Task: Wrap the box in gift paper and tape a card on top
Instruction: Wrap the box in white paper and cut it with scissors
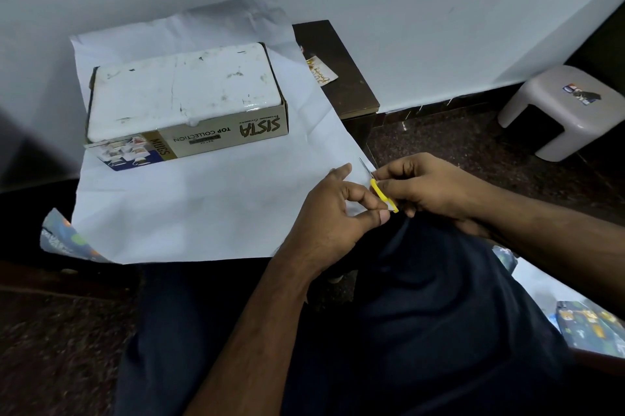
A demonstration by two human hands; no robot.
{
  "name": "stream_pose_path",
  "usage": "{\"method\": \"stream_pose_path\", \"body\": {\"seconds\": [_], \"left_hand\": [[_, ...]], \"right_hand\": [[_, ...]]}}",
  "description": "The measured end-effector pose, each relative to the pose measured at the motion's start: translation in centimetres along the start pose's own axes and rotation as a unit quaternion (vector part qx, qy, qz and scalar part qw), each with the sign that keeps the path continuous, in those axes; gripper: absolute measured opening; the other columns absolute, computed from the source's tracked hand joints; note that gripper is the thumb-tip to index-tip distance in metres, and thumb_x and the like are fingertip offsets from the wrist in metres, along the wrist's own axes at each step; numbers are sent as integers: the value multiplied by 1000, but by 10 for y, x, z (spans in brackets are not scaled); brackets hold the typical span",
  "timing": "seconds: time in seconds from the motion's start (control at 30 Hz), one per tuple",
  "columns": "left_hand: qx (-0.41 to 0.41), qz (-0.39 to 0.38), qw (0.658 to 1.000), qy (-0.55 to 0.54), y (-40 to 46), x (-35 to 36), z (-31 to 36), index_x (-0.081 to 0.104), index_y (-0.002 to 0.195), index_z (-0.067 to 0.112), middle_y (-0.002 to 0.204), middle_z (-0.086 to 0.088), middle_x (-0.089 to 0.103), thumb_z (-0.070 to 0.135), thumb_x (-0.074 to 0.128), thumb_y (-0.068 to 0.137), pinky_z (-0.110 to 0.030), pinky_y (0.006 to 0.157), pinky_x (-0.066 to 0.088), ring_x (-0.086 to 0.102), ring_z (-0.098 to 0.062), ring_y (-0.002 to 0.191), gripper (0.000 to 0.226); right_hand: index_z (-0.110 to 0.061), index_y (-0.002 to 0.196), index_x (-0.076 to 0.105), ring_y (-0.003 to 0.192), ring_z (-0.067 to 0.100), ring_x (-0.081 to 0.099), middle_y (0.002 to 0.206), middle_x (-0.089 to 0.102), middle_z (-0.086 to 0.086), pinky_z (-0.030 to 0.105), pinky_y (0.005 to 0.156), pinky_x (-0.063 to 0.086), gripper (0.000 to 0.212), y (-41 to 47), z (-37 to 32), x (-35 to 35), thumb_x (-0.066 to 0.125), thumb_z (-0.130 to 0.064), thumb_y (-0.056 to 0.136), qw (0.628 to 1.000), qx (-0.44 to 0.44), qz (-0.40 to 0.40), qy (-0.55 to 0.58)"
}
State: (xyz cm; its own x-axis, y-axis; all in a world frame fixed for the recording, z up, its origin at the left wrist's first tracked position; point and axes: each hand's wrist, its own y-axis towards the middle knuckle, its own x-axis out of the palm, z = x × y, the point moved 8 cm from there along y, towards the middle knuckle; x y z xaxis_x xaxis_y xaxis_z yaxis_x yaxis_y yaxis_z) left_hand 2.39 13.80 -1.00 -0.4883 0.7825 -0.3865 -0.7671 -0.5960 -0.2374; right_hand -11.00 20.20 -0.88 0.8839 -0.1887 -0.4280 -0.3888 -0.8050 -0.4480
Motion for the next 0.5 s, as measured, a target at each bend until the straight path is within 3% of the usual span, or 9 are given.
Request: {"method": "stream_pose_path", "body": {"seconds": [0.5], "left_hand": [[8, -7, 1000, -4, -2, -2, 5, 83, 88, 30, 164, 7, 33, 29, 85, 81, -28, 106, 28, 34, -11, 147, 8]], "right_hand": [[-8, 102, 78, 45, 3, 50, 72, 65, 7, 14, 46, 41, 17, 5, -7, 2, 62, -8, 96, 1000, 1, -10, -12]]}}
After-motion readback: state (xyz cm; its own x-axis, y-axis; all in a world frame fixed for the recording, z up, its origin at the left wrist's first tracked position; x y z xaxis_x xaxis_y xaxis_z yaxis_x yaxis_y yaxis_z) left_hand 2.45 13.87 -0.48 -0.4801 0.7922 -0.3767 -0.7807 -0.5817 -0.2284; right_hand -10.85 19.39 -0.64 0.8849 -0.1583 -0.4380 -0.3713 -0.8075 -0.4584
